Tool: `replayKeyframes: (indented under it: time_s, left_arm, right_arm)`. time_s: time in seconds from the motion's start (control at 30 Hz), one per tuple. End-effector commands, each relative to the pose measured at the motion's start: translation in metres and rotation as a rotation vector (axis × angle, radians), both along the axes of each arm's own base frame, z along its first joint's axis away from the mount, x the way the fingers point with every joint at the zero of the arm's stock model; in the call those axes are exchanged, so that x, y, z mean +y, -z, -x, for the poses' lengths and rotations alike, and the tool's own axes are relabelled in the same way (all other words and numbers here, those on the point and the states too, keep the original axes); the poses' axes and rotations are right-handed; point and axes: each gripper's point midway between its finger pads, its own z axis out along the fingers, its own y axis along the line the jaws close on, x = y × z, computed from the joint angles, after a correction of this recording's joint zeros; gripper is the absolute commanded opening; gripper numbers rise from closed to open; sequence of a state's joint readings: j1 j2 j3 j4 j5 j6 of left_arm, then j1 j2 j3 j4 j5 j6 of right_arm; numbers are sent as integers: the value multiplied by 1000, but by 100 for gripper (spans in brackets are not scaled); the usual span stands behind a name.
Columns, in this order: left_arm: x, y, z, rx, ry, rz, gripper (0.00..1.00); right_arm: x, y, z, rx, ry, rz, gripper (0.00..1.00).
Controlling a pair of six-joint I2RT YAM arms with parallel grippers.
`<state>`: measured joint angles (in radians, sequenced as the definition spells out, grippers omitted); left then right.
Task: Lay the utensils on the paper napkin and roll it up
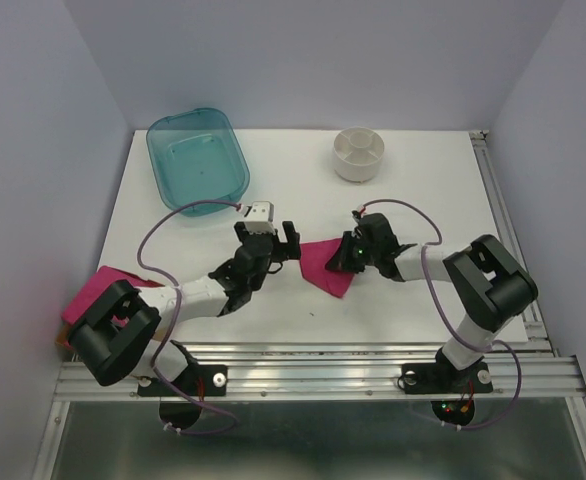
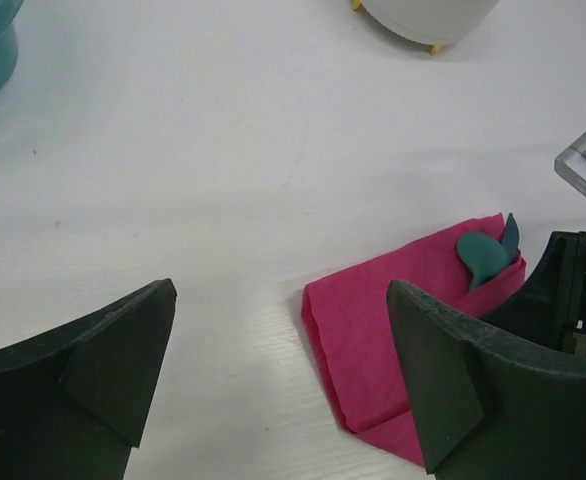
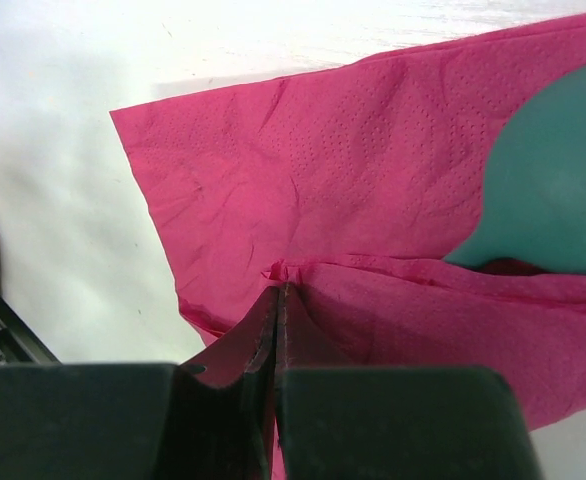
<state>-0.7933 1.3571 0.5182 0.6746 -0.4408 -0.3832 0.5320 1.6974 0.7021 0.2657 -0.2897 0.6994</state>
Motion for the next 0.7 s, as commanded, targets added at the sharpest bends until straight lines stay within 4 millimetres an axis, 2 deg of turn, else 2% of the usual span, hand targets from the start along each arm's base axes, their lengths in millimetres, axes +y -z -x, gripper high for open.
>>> replayKeyframes:
  time_s: [0.0, 0.03, 0.23, 0.43, 0.5, 0.67]
  left_arm:
    - [-8, -6, 3, 13, 60, 8, 98]
    - [-16, -9, 4, 21, 95, 16, 98]
    - [-37, 11, 16, 147, 183, 70, 94]
    - [-58, 20, 21, 262, 251, 174, 82]
    - [-56, 29, 22, 318, 228, 201, 78]
    - [-48, 43, 18, 381, 161, 240, 76]
  right_arm:
    - [-8, 7, 22, 21, -69, 63, 1]
    - [-8, 6, 23, 17, -80, 68, 1]
    - [-10, -2, 23, 8, -101, 90, 2]
    - [-8, -4, 19, 14, -99, 89, 2]
    - [-7, -4, 19, 15, -99, 88, 2]
    - [-5, -4, 17, 21, -99, 84, 2]
